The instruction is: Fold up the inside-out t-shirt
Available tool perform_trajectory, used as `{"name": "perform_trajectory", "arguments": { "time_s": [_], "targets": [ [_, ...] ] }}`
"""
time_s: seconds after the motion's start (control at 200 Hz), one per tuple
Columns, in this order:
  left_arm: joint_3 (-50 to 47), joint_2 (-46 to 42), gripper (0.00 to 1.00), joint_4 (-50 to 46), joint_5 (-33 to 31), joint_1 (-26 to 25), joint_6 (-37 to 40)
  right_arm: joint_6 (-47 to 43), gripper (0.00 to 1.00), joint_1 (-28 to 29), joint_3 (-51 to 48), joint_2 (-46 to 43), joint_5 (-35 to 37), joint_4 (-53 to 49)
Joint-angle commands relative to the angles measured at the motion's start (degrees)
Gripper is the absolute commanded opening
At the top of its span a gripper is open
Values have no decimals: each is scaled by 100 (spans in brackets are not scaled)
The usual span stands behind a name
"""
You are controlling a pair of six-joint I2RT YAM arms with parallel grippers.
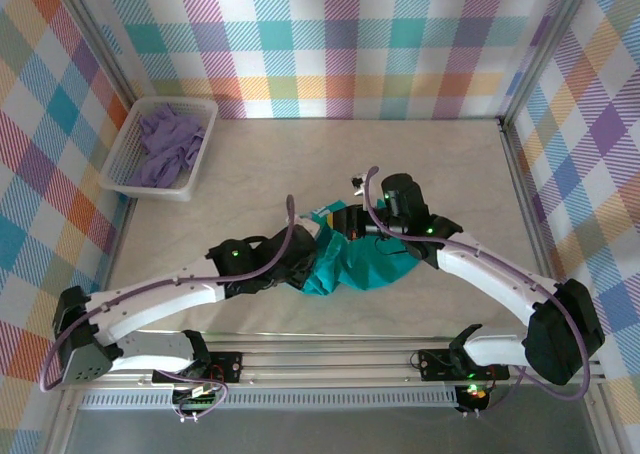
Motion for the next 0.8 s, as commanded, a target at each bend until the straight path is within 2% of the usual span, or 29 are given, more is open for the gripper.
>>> {"name": "perform_trajectory", "arguments": {
  "time_s": [0.0,0.165,0.31,0.41,0.525,0.61,0.705,0.795],
  "targets": [
    [-251,-449,6,186,599,173,35,-573,0,-43,256,-8,135,-379],
    [-890,-1119,6,364,1240,404,173,-1787,0,-21,99,-321,-409,-641],
    [-1175,-915,5,435,1462,404,-149,-2233,1,126,-317,-494,-637,-875],
    [-1313,-612,3,554,1314,404,-537,-2329,4,277,-553,-503,-259,-1182],
    [-1511,-598,2,1051,1318,404,-912,-2239,9,527,-699,-406,742,-1536],
    [-1645,-822,2,1410,1056,406,-1172,-2158,11,760,-687,-265,1417,-1785],
    [-1932,-1191,2,1712,871,408,-1404,-2248,14,1049,-759,-148,1435,-1798],
    [-2230,-1563,3,1614,794,411,-1555,-2364,19,1311,-870,-100,1285,-1791]
  ]
}}
